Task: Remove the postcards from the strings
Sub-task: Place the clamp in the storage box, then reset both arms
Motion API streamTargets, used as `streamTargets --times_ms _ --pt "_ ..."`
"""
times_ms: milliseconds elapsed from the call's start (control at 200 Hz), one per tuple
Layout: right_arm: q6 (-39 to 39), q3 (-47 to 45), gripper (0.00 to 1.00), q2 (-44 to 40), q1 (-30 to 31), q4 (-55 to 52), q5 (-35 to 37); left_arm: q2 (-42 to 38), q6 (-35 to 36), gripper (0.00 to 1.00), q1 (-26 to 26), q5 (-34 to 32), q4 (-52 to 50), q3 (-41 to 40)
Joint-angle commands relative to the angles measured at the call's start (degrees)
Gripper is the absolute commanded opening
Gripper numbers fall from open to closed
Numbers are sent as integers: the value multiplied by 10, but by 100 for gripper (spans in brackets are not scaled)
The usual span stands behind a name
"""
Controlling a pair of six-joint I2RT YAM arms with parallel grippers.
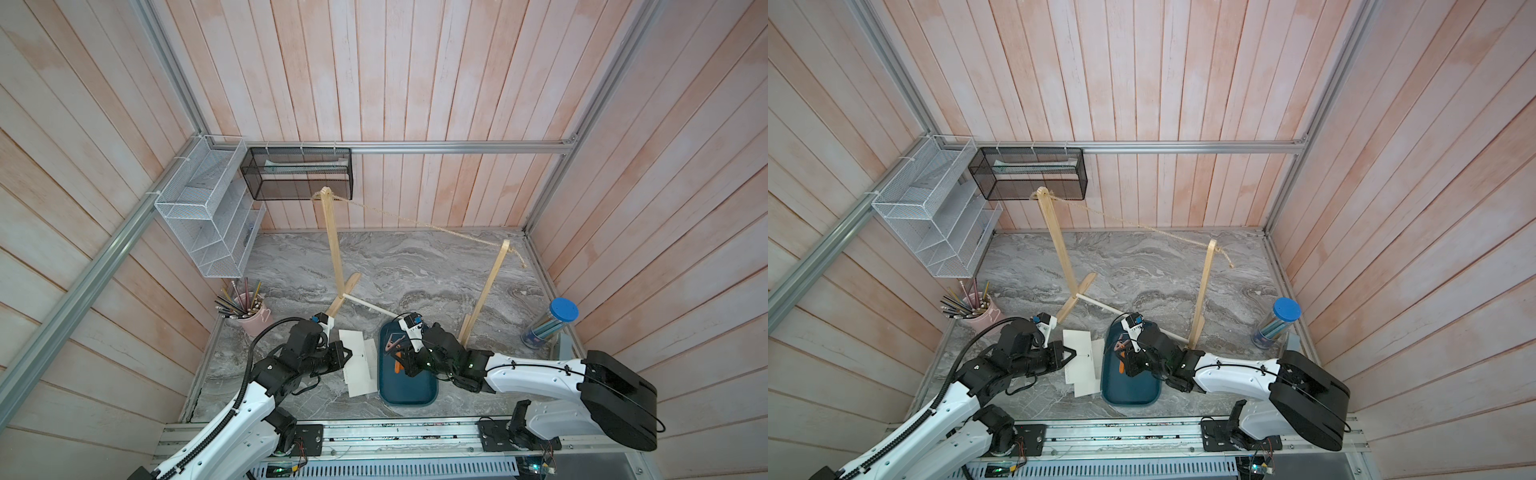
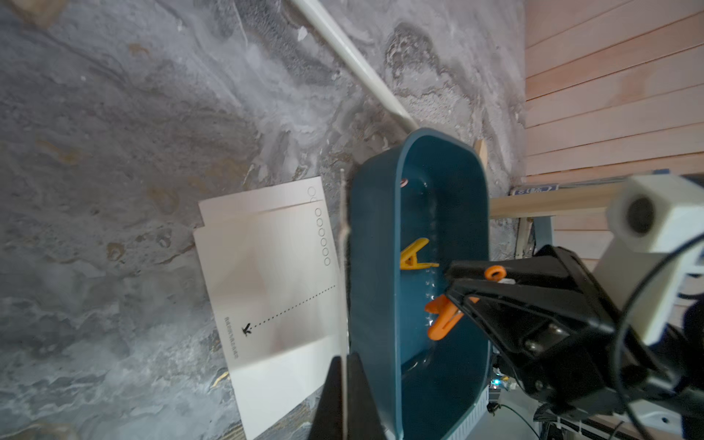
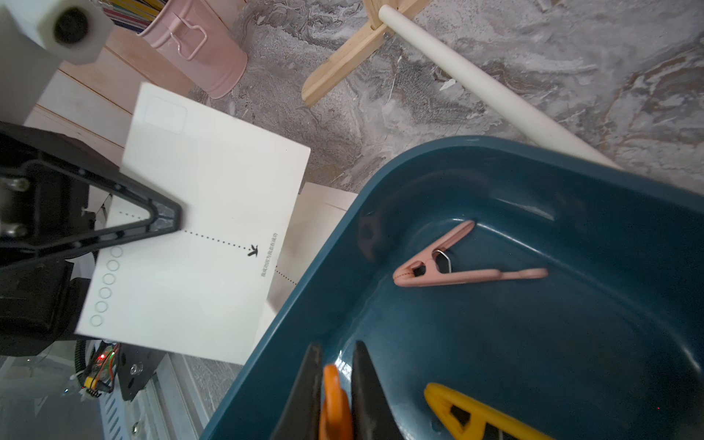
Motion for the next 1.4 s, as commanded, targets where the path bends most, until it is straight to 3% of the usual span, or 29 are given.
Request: streamTargets --times_ms 0,215,265,335,410,530,740,940,1265,1395 --pt "2 1 0 -4 1 7 6 12 5 0 -2 -5 -10 -1" --pt "1 3 0 6 -2 11 6 26 2 0 -2 20 42 -22" --pt "-1 7 16 10 -2 8 6 31 -3 1 -3 21 60 -29" --pt "-3 15 27 14 -1 -4 11 40 -7 18 -3 22 77 -37" --pt "-4 23 47 9 -1 -30 33 44 -10 37 -3 10 82 -36" --pt "5 33 59 -17 -1 -71 76 27 -13 49 -3 -36 53 -13" --pt "6 56 65 -80 -2 -146 133 -16 -19 51 -3 -128 -40 48" --pt "13 96 68 -138 -14 -263 178 -10 -10 53 -3 -169 -51 79" --pt "159 50 69 -283 -40 -436 203 15 5 54 7 -218 -13 87" --pt "208 43 69 -313 -85 -499 199 25 12 55 23 -211 10 84"
